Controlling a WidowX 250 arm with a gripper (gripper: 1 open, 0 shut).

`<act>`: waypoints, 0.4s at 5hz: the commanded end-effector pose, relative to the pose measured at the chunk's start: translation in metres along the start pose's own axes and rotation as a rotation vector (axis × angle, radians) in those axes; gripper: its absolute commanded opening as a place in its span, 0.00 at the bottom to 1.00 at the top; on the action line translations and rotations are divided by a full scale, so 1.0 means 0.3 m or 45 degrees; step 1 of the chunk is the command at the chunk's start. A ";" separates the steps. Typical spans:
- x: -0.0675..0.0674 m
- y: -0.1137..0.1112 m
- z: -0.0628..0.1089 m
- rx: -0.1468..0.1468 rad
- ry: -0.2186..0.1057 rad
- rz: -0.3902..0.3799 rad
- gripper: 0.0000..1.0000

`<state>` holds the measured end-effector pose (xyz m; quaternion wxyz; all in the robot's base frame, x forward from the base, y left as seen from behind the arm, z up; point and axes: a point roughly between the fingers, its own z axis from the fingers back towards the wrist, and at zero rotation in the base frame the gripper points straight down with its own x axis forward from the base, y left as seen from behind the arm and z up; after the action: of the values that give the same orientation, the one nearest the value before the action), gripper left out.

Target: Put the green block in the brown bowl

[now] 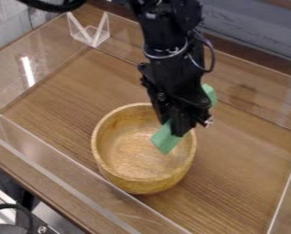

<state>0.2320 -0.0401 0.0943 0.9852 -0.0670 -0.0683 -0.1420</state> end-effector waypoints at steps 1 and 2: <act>0.022 0.016 0.014 0.014 -0.053 0.006 0.00; 0.010 0.022 -0.002 0.016 -0.047 0.012 0.00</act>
<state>0.2311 -0.0369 0.0862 0.9861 -0.0646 -0.0694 -0.1363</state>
